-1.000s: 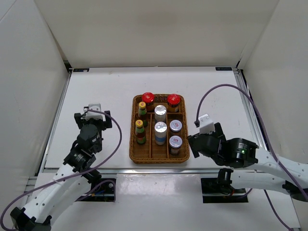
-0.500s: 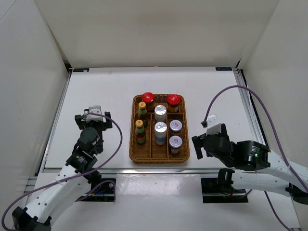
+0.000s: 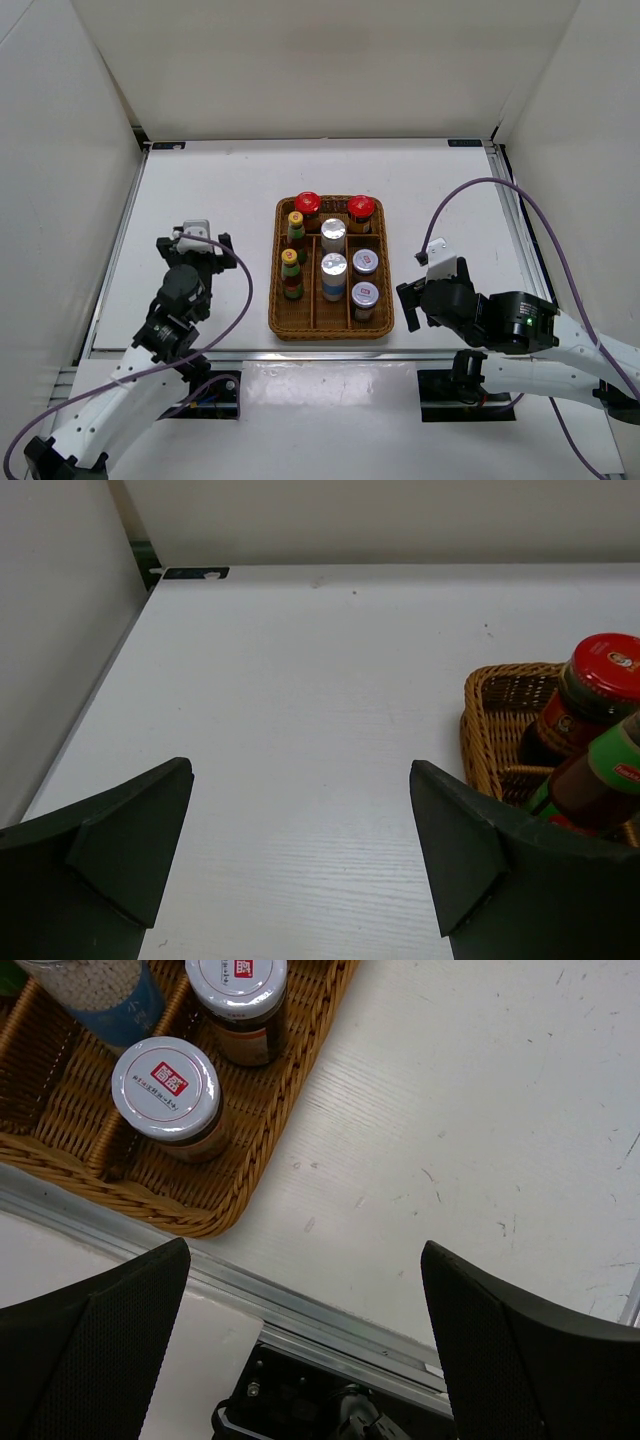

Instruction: Organize the condiment bottles

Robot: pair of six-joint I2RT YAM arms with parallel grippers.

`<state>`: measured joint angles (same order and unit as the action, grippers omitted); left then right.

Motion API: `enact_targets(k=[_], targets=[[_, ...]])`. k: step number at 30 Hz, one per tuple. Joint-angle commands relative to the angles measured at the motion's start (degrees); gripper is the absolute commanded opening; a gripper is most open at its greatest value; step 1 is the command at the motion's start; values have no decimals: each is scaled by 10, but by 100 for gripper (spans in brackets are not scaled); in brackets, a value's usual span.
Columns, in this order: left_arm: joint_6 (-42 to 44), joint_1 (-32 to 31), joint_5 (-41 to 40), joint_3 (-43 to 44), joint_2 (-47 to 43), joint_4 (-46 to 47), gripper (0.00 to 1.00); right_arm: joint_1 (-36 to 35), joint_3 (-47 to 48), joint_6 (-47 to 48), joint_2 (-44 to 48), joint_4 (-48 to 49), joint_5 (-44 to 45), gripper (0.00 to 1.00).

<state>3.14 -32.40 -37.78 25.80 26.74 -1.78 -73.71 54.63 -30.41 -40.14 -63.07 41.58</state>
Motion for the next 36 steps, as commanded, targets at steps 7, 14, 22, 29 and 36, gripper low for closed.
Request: enact_targets(k=[7, 14, 22, 29, 36], targets=[[-115, 150, 92, 52, 118, -6, 100, 1, 5, 11, 6, 10, -4, 99], [-125, 199, 102, 15, 215, 120, 100, 1, 5, 16, 6, 10, -15, 99], [-107, 218, 173, -9, 311, 201, 100, 1, 5, 16, 6, 10, -15, 99], [-107, 207, 139, -33, 271, 221, 100, 1, 5, 16, 1, 10, -15, 99], [-138, 207, 94, -39, 321, 236, 100, 1, 10, -9, -5, -3, 10, 99]])
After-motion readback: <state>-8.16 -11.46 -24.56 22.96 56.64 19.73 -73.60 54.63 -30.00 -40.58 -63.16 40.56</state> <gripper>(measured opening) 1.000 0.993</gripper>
